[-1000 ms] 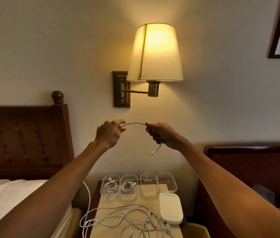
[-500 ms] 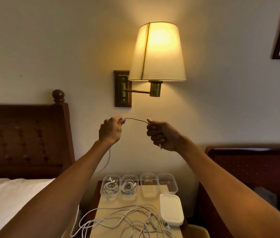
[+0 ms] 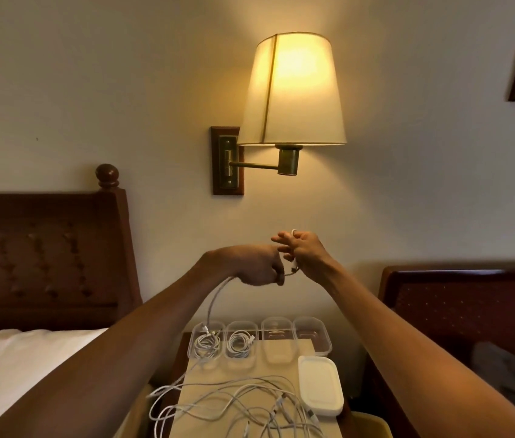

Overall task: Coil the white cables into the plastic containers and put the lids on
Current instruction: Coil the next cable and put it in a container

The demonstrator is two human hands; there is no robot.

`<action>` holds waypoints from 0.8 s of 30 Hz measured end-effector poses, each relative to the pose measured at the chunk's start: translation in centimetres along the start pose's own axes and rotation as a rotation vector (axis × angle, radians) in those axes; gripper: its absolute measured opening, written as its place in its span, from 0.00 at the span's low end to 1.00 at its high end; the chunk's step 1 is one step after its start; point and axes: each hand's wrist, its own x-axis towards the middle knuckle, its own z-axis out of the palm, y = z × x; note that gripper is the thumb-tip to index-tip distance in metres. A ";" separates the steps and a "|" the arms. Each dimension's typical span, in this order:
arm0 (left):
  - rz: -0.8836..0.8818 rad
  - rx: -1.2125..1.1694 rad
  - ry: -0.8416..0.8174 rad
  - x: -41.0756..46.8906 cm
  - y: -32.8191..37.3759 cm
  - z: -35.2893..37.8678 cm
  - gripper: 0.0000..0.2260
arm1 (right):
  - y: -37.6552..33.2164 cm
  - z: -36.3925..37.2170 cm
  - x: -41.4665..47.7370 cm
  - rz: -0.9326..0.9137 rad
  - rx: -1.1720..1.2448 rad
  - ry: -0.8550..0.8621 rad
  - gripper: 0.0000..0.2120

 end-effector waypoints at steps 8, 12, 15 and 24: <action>0.037 -0.004 0.087 -0.9 -1.9 -3.2 0.09 | -0.3 -0.1 -0.5 0.028 -0.062 -0.229 0.15; 0.130 -0.071 0.241 -1.1 -3.3 -4.3 0.07 | 0.2 0.7 -1.2 0.117 -0.163 -0.406 0.16; 0.142 -0.088 0.343 -0.9 -4.7 -5.0 0.06 | 0.6 1.2 -1.4 0.139 -0.183 -0.424 0.19; 0.189 -0.296 0.640 -0.4 -8.6 -4.1 0.07 | -0.2 2.2 -2.1 0.258 0.078 -0.630 0.29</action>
